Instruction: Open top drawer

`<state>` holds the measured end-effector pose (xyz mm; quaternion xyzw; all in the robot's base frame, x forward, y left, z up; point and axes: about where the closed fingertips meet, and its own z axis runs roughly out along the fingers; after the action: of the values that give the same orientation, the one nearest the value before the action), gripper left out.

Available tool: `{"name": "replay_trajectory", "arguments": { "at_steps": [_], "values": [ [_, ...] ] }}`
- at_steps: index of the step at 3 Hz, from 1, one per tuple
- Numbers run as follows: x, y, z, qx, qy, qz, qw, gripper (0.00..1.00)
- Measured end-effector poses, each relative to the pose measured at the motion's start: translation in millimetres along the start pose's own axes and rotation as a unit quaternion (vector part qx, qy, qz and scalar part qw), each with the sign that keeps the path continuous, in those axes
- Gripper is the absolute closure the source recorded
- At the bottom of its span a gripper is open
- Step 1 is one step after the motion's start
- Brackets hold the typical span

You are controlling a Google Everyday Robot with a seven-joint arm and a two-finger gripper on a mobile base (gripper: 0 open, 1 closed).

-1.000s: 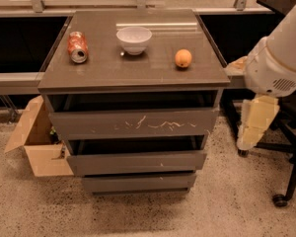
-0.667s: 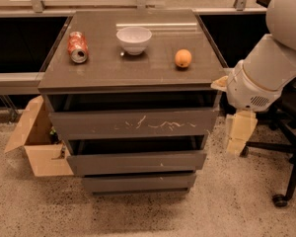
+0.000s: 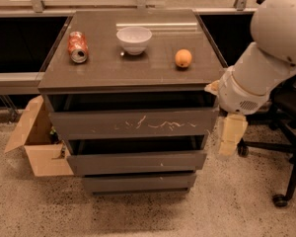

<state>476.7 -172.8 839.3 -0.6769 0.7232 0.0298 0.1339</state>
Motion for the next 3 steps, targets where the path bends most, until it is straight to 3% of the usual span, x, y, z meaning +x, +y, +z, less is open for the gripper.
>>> {"name": "replay_trajectory", "arguments": {
  "at_steps": [2,3],
  "values": [
    [-2,-12,76,-0.011,0.013,-0.039,0.9991,0.00],
    [1,-26,107,-0.006,0.005,-0.049,0.9988,0.00]
  ]
}}
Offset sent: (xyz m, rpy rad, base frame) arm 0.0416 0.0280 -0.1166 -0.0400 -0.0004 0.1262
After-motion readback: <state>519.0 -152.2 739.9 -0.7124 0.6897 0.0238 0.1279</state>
